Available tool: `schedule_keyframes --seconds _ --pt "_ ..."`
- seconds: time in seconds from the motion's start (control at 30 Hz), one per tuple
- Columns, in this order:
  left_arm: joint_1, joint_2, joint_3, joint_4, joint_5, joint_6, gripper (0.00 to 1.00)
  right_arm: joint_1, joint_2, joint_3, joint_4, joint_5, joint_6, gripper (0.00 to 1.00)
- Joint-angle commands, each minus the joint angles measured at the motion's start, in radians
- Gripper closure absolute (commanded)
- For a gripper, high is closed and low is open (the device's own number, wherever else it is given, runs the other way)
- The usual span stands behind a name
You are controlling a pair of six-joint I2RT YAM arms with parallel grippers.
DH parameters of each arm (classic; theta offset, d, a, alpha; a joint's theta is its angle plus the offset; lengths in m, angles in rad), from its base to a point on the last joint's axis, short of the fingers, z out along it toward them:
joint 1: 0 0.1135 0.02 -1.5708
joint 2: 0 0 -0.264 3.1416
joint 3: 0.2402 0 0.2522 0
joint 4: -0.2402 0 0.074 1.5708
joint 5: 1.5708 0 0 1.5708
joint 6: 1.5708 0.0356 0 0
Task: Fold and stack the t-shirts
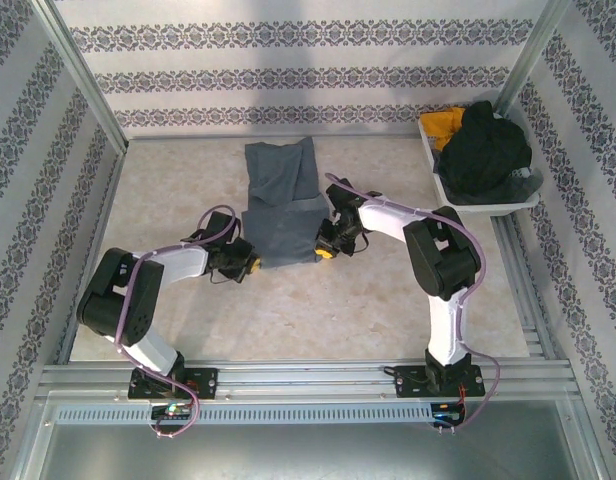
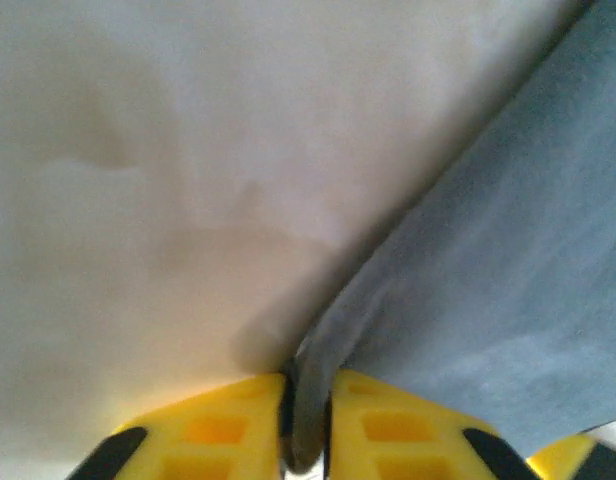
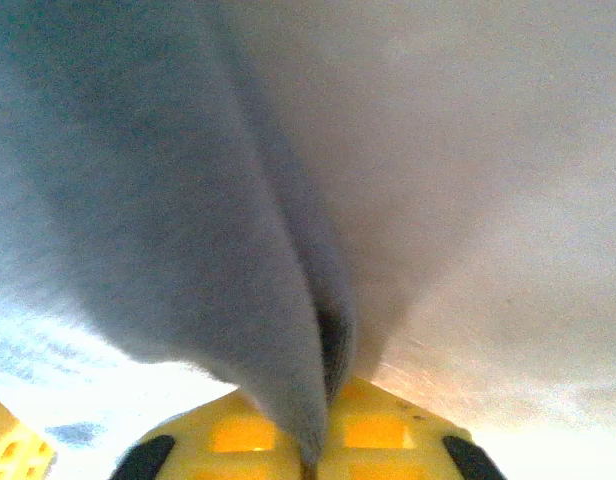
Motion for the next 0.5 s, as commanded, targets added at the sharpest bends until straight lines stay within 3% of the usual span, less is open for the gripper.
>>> schedule_keyframes --seconds 0.0,0.23,0.47 --pt "-0.016 0.004 0.033 0.122 -0.067 0.052 1.00 -0.001 -0.034 0.000 0.022 0.056 0.008 1.00" --pt "-0.021 -0.203 -0.096 -0.017 -0.010 0.143 1.00 0.022 -0.179 -0.157 0.012 0.016 0.003 1.00" --pt "-0.067 -0.566 -0.218 -0.277 0.061 0.207 1.00 0.151 -0.374 -0.349 -0.004 -0.057 0.093 1.00"
